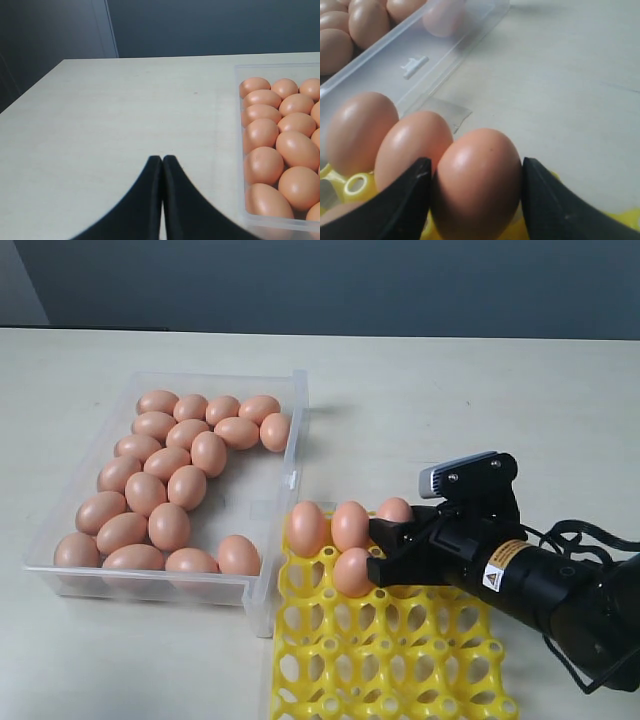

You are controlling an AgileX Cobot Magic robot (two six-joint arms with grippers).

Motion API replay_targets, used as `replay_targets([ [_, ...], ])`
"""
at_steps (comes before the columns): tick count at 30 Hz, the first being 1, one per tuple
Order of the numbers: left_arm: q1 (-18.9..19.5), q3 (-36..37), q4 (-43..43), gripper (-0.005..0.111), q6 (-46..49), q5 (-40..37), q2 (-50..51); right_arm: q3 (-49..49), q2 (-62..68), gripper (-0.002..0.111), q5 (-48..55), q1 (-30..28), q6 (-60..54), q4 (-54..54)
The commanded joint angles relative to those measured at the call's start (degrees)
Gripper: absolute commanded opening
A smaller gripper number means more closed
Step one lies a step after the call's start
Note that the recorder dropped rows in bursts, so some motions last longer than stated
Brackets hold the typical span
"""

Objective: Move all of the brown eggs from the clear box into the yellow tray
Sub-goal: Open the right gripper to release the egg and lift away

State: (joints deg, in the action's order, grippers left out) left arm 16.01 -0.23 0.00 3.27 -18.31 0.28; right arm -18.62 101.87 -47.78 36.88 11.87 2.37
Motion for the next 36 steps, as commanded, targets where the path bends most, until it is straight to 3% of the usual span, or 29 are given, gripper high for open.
replay_targets([
  [1, -0.26, 0.23, 0.00, 0.000, -0.03, 0.63, -0.28, -0.68, 0.08, 0.014, -0.74, -0.27, 0.15, -1.88],
  [5, -0.26, 0.23, 0.00, 0.000, -0.03, 0.63, -0.28, -0.68, 0.08, 0.027, -0.62, -0.27, 0.15, -1.88],
  [13, -0.26, 0.23, 0.00, 0.000, -0.03, 0.63, -0.28, -0.68, 0.08, 0.029, 0.79, -0.27, 0.15, -1.88],
  [20, -0.26, 0.23, 0.00, 0.000, -0.03, 0.63, -0.28, -0.68, 0.08, 0.052, 1.37, -0.27, 0.15, -1.88],
  [36, -0.26, 0.23, 0.00, 0.000, -0.03, 0.63, -0.28, -0.68, -0.93, 0.059, 1.39, -0.27, 0.04, -1.88],
])
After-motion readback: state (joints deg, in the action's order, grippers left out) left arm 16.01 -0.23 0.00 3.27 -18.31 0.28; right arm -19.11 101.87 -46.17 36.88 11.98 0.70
